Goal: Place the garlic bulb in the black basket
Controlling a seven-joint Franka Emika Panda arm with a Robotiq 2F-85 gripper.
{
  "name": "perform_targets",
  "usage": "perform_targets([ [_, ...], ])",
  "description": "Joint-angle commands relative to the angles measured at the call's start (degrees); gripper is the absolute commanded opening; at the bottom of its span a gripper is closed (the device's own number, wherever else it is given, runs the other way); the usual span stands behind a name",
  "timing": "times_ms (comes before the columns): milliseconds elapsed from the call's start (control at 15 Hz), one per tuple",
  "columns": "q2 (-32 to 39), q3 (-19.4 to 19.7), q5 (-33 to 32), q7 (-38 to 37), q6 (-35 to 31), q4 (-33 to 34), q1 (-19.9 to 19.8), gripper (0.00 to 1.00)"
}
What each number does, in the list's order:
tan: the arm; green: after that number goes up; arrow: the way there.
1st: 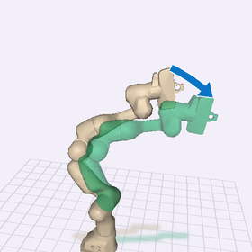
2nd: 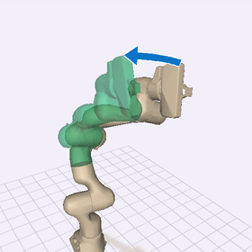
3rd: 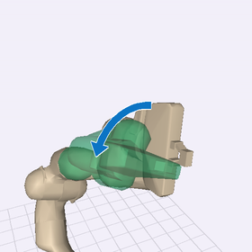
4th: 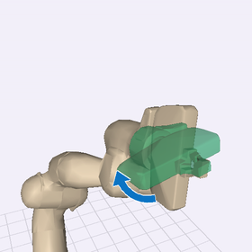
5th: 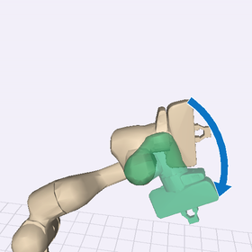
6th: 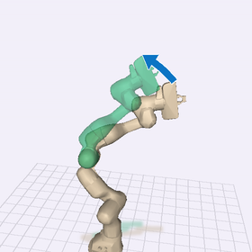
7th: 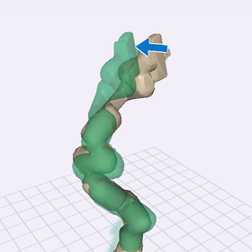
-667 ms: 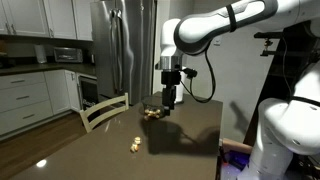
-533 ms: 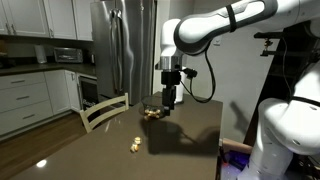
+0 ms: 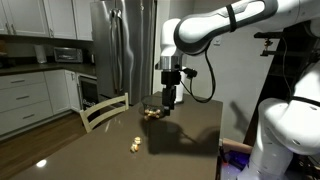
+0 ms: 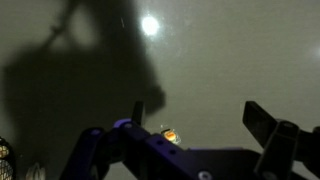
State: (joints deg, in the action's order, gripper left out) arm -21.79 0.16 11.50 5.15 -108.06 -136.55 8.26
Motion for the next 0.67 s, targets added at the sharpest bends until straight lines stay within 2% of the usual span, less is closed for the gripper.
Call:
perform_targets([
  [0, 1.9, -0.8, -0.2, 0.1, -1.3, 1.1, -1.6, 1.00],
  [267, 7.0, -1.4, -1.0, 0.0, -5.1, 4.3, -1.8, 1.00],
  [600, 18.2, -3.9, -2.9, -1.4, -9.5, 12.0, -1.0, 1.00],
])
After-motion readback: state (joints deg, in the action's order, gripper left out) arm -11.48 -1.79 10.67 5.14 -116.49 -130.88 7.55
